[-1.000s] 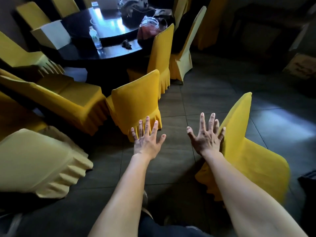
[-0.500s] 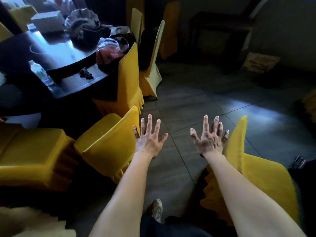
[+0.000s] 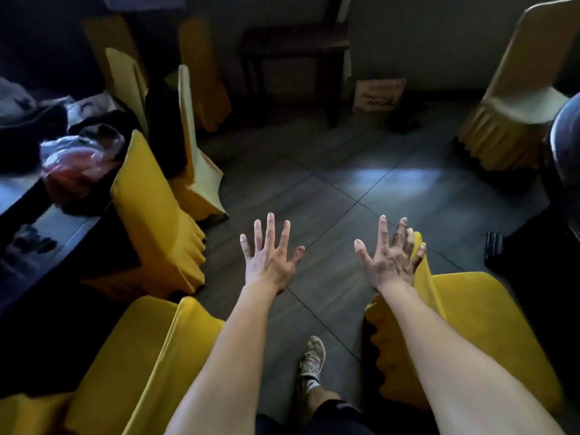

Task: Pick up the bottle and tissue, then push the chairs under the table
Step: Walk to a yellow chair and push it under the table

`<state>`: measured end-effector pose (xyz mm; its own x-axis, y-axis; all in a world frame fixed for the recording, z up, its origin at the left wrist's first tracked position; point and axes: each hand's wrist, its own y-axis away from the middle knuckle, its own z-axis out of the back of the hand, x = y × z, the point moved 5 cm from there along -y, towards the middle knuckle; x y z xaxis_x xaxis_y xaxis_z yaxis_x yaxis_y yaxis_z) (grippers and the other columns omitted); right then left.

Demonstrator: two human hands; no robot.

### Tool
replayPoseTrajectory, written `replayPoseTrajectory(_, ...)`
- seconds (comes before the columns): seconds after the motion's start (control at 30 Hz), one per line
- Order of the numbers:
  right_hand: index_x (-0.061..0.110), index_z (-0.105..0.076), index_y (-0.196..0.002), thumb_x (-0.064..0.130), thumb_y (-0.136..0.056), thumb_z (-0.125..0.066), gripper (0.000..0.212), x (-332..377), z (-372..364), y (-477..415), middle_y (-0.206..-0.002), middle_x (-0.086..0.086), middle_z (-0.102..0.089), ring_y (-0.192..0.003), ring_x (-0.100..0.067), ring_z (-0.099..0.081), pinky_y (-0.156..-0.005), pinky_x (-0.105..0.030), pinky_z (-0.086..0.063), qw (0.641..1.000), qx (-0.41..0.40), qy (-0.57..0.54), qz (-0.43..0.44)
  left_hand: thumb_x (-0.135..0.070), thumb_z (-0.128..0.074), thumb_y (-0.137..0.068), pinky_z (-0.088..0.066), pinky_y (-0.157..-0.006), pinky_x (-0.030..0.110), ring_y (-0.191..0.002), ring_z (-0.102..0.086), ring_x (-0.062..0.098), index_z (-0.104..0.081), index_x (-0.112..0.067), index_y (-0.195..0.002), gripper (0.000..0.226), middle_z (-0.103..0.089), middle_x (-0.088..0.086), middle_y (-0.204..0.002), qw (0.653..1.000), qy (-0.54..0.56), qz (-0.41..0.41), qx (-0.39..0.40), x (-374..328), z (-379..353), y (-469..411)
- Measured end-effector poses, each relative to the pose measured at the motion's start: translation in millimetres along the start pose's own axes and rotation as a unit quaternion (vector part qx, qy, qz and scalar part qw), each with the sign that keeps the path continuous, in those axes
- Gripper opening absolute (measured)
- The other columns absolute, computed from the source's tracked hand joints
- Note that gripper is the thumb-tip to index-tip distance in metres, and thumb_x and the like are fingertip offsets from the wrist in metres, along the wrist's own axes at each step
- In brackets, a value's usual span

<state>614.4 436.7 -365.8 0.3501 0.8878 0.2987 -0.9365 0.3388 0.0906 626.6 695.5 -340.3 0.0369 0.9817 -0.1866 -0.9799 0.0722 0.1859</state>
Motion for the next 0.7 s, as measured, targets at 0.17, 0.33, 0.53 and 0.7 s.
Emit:
replayPoseTrajectory(0.17,0.033,0.002,-0.158,0.073,-0.091,-0.022,0.082,-19,-2,-61,-0.166,-0.014,0.007,-0.152,-0.033,0.001,-0.119,-0.058,0.006,0.995,-0.021,-0.034,-0.088,-0.068,-0.016,-0.099,0.015,-0.120,0.057,-0.150,0.028,0.025,0.006,-0.036,-0.158,0.071,0.031,-0.003,-0.163,0.995,-0.034,-0.095,0.021,-49,10,-87)
replayPoseTrajectory(0.33,0.033,-0.003,-0.158,0.075,-0.083,-0.017,0.087,-54,7,-86,-0.166,-0.014,0.004,-0.152,-0.034,-0.002,-0.119,-0.058,0.005,0.981,-0.049,-0.067,-0.173,-0.067,-0.018,-0.099,0.012,-0.120,0.058,-0.151,0.024,0.026,0.004,-0.034,-0.159,0.072,0.028,-0.003,-0.164,0.982,-0.053,-0.180,0.030,-110,13,-149)
replayPoseTrajectory(0.53,0.035,-0.007,-0.158,0.077,-0.083,-0.012,0.086,-118,18,-61,-0.167,-0.012,0.002,-0.152,-0.032,-0.004,-0.118,-0.059,0.005,0.942,-0.091,-0.071,-0.315,-0.069,-0.011,-0.096,0.005,-0.121,0.061,-0.153,0.018,0.029,0.001,-0.033,-0.160,0.074,0.022,0.001,-0.166,0.938,-0.098,-0.328,0.046,-201,-15,-175)
replayPoseTrajectory(0.7,0.036,0.000,-0.158,0.076,-0.089,-0.013,0.081,-162,17,0,-0.167,-0.010,0.005,-0.152,-0.032,-0.003,-0.119,-0.058,0.004,0.885,-0.103,-0.044,-0.452,-0.073,0.002,-0.088,0.002,-0.119,0.062,-0.154,0.013,0.031,-0.001,-0.034,-0.159,0.081,0.015,0.002,-0.168,0.858,-0.109,-0.496,0.075,-278,-49,-152)
